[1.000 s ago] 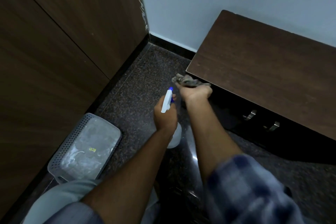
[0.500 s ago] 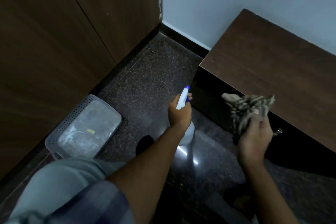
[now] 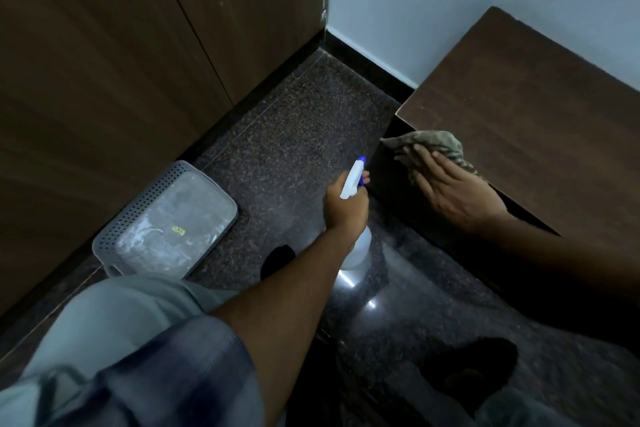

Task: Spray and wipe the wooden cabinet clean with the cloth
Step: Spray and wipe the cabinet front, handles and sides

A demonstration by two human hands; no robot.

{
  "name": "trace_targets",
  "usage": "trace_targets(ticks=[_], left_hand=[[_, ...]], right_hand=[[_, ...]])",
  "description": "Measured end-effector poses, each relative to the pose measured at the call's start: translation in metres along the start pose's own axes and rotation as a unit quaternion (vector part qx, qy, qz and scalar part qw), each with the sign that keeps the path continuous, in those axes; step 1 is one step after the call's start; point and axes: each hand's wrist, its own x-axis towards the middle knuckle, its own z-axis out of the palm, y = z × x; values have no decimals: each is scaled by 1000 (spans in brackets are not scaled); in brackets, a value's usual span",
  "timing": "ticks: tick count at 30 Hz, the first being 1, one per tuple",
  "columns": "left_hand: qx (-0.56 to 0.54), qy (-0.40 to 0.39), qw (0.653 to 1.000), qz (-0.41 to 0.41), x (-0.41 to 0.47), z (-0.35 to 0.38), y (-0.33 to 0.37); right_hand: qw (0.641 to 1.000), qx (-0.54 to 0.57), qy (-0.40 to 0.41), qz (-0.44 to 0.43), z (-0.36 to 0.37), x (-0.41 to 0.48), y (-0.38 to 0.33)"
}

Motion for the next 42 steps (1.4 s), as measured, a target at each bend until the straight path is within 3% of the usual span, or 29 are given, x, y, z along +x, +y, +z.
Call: trace_targets(ticks=[4, 8, 12, 16, 21, 25, 27, 35, 42], left_hand=[[27, -17, 999, -27, -4, 2, -3], [49, -25, 995, -85, -13, 7, -11], [49, -40, 993, -98, -12, 13, -25], [39, -44, 995, -80, -2, 15, -31], [50, -53, 996, -51, 24, 5, -26], [77, -81, 993, -27, 42, 1, -25], [84, -74, 993, -20, 46, 3, -27], [73, -97, 991, -55, 47, 7, -25], [83, -96, 989, -70, 54, 5, -40]], right_hand=[[986, -86, -105, -92, -9, -16, 10], [983, -83, -131, -96, -15, -21, 16], [992, -53, -96, -66, -21, -4, 7], [999, 14, -32, 22, -19, 49, -14], [989, -23, -142, -37, -8, 57, -32], [998, 5, -45, 39, 1, 30, -22], [998, 8, -34, 44, 2, 38, -24], [988, 36, -152, 11, 22, 36, -54], [997, 5, -44, 69, 17, 47, -41]])
